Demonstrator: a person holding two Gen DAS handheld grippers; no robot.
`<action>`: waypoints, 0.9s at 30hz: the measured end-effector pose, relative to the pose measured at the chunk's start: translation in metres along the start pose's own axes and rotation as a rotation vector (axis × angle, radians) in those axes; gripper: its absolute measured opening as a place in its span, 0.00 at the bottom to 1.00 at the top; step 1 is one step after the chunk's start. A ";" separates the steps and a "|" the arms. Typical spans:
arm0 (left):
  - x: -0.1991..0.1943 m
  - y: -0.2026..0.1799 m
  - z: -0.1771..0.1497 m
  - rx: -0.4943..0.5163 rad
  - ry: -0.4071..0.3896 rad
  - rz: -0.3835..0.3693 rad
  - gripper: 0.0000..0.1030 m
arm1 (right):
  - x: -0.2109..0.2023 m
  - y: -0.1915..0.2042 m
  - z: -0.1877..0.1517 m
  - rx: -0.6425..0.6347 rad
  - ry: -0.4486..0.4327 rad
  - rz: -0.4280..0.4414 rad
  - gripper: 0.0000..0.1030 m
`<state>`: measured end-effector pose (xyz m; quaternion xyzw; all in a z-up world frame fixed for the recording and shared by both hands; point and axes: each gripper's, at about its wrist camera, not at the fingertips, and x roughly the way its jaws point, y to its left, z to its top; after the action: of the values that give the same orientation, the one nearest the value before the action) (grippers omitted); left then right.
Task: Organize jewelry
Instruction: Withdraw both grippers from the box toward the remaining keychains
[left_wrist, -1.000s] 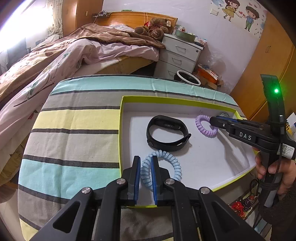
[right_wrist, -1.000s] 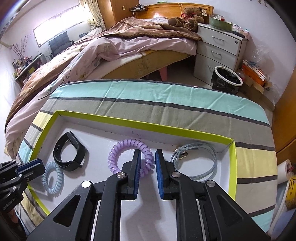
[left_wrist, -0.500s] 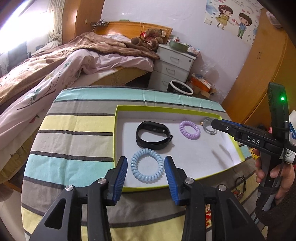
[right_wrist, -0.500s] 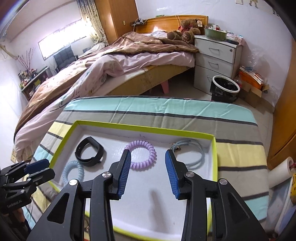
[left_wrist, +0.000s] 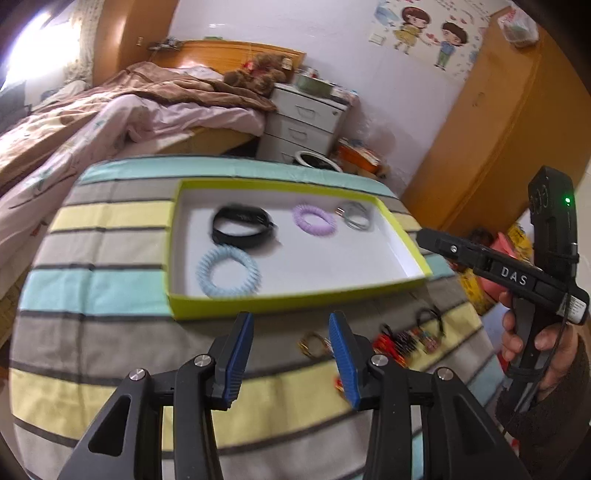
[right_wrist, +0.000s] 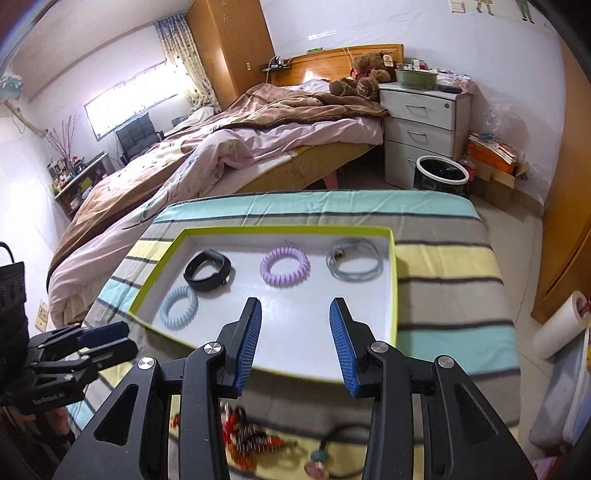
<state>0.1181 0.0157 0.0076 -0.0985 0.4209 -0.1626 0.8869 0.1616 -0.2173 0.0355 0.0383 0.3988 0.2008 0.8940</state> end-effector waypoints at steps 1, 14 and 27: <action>0.002 -0.003 -0.005 0.010 0.015 -0.027 0.41 | -0.005 -0.002 -0.005 0.006 -0.007 0.003 0.38; 0.025 -0.048 -0.032 0.134 0.119 -0.087 0.42 | -0.040 -0.020 -0.047 0.034 -0.030 -0.026 0.38; 0.041 -0.054 -0.042 0.160 0.159 -0.019 0.42 | -0.052 -0.051 -0.083 0.116 0.008 -0.024 0.38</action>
<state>0.0988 -0.0510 -0.0310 -0.0183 0.4745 -0.2116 0.8542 0.0865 -0.2922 0.0034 0.0846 0.4137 0.1665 0.8911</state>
